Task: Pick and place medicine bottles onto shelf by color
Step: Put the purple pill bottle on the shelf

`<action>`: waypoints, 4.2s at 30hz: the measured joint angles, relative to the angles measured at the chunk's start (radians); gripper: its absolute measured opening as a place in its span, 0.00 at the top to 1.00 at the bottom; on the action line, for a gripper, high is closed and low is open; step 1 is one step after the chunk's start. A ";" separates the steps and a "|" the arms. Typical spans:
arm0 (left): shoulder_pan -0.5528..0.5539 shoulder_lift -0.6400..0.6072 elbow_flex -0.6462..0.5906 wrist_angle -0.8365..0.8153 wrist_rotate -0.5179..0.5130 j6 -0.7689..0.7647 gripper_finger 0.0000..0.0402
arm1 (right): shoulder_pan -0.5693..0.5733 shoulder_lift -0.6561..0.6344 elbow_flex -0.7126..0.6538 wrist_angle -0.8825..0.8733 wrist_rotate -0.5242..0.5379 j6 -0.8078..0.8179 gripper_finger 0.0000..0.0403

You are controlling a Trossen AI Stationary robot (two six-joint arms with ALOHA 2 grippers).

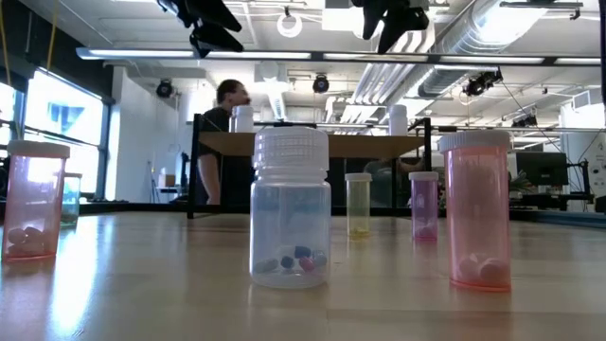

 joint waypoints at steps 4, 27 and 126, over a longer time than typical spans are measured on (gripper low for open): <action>-0.001 -0.020 0.000 0.009 0.003 0.000 0.43 | 0.070 0.024 0.000 -0.042 -0.003 0.081 0.49; 0.000 -0.085 0.000 0.009 0.003 0.019 0.43 | 0.322 0.248 0.000 -0.086 0.026 0.236 0.49; 0.000 -0.083 0.000 -0.035 -0.008 0.072 0.43 | 0.259 0.103 -0.210 0.176 0.129 0.361 0.78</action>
